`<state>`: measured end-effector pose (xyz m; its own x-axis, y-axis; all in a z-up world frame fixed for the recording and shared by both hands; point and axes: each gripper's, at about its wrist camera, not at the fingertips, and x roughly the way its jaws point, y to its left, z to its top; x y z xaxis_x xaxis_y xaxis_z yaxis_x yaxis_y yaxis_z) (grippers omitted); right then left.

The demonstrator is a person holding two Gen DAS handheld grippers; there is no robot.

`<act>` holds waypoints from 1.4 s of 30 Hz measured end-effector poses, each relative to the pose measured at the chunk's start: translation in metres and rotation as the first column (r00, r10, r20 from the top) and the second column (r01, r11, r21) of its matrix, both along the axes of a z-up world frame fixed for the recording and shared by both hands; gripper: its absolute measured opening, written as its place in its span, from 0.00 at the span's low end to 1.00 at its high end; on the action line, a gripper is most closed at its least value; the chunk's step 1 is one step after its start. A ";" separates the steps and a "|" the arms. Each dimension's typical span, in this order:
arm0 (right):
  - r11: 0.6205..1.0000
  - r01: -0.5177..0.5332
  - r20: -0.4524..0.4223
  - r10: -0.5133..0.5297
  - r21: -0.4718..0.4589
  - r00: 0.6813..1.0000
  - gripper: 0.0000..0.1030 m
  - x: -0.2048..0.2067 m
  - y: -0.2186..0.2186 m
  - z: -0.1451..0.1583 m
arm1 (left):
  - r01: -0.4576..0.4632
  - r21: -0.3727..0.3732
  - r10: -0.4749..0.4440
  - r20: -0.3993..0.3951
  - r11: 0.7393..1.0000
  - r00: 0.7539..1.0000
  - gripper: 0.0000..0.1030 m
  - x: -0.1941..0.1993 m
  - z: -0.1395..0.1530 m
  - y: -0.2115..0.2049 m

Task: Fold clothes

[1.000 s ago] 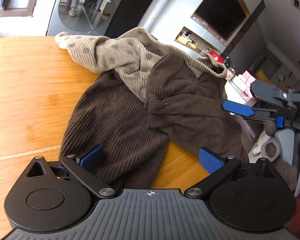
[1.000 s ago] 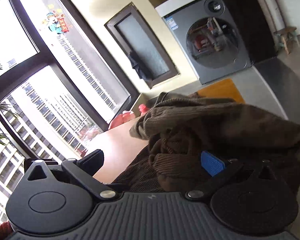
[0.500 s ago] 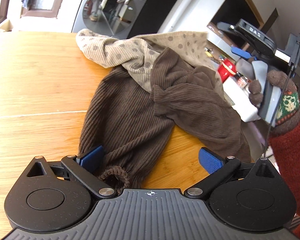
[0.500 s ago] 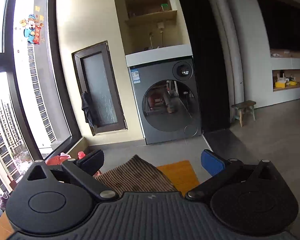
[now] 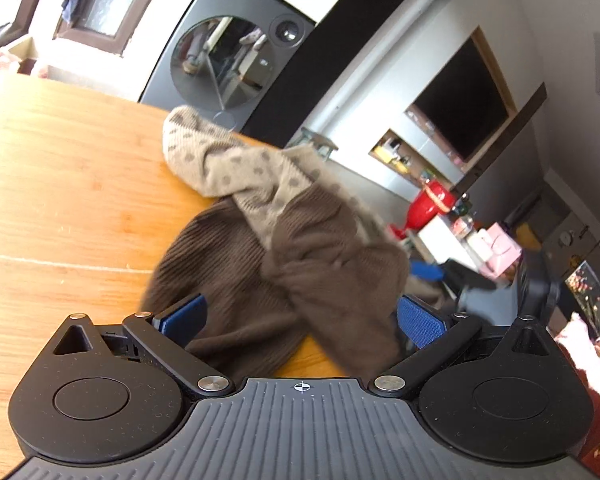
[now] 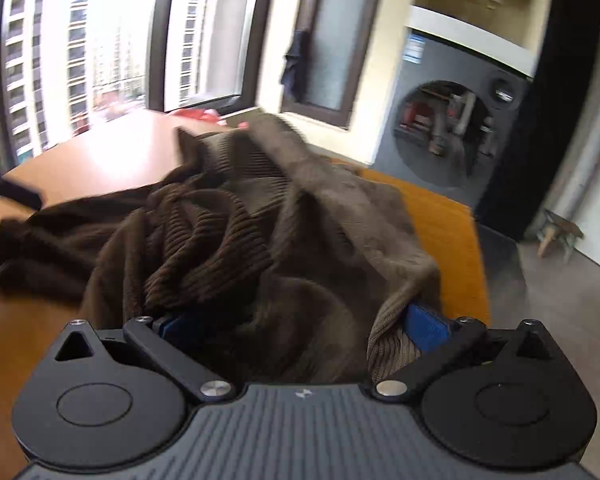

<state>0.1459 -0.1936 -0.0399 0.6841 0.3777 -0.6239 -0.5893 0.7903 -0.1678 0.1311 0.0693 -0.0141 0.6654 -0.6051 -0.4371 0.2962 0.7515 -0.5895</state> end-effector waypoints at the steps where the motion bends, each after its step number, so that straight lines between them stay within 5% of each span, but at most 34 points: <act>1: 0.998 -0.067 0.000 0.067 0.002 0.998 1.00 -0.015 0.011 0.001 | 0.009 -0.028 -0.009 0.020 1.000 1.000 1.00 -0.001 0.006 -0.001; 4: 0.973 -0.226 0.003 0.226 0.042 0.974 1.00 -0.045 0.027 0.015 | 0.036 -0.064 -0.033 0.053 0.997 0.998 1.00 -0.004 0.021 -0.006; 6: 0.965 -0.260 0.061 0.258 0.020 0.964 1.00 -0.054 0.029 0.028 | 0.053 -0.012 -0.053 0.056 0.998 0.997 1.00 -0.004 0.024 -0.019; 9: 0.985 -0.076 0.217 0.109 -0.152 0.970 1.00 -0.044 0.026 0.029 | 0.083 0.088 -0.088 0.049 0.993 0.995 1.00 -0.006 0.025 -0.039; 11: 0.956 0.111 0.277 -0.033 -0.271 0.960 1.00 -0.020 0.023 0.018 | 0.051 0.185 -0.054 0.009 0.981 0.998 1.00 -0.003 0.019 -0.049; 13: 0.908 0.251 0.316 -0.143 -0.334 0.938 1.00 -0.001 0.015 0.008 | -0.058 0.351 0.064 -0.005 0.935 0.998 1.00 0.002 0.016 -0.050; 15: 0.892 0.317 0.333 -0.207 -0.322 0.920 1.00 0.004 0.003 0.007 | -0.235 0.510 0.232 0.070 0.827 0.970 1.00 0.005 0.018 -0.036; 17: 0.906 0.330 0.330 -0.237 -0.264 0.914 1.00 0.000 -0.009 0.014 | -0.392 0.552 0.385 0.134 0.736 0.913 1.00 0.005 0.026 -0.007; 18: 0.926 0.311 0.318 -0.235 -0.214 0.919 1.00 -0.006 -0.016 0.021 | -0.446 0.517 0.446 0.133 0.731 0.885 1.00 0.003 0.032 0.012; 20: 0.974 0.219 0.236 -0.199 -0.060 0.951 1.00 -0.019 -0.030 0.037 | -0.475 0.405 0.480 0.096 0.781 0.872 1.00 -0.003 0.042 0.038; 22: 0.986 0.094 0.107 -0.109 0.140 0.988 1.00 -0.033 -0.045 0.052 | -0.453 0.298 0.452 0.078 0.840 0.889 1.00 -0.015 0.047 0.053; 24: 0.945 -0.010 -0.048 0.027 0.328 0.998 1.00 -0.048 -0.055 0.056 | -0.387 0.217 0.383 0.064 0.896 0.922 1.00 -0.021 0.044 0.052; 27: 0.886 -0.039 -0.268 0.182 0.463 0.946 1.00 -0.050 -0.037 0.031 | -0.245 0.141 0.245 0.017 0.959 0.969 1.00 -0.021 0.026 0.034; 30: 0.926 0.033 -0.367 0.117 0.377 0.923 1.00 -0.048 -0.018 0.001 | -0.140 0.105 0.146 -0.046 0.984 0.988 1.00 -0.015 0.001 0.013; 34: 0.927 0.074 -0.344 0.061 0.367 0.937 1.00 -0.052 -0.014 -0.010 | -0.123 0.078 0.132 -0.133 0.989 0.982 1.00 -0.006 -0.024 0.009; 39: 0.992 -0.093 -0.232 0.112 0.090 0.966 1.00 -0.072 0.022 -0.010 | -0.134 0.039 0.138 -0.132 0.990 0.982 1.00 -0.003 -0.037 0.015; 42: 0.992 -0.118 -0.208 0.125 0.042 0.970 1.00 -0.075 0.030 -0.004 | -0.133 0.042 0.138 -0.130 0.990 0.982 1.00 0.000 -0.039 0.015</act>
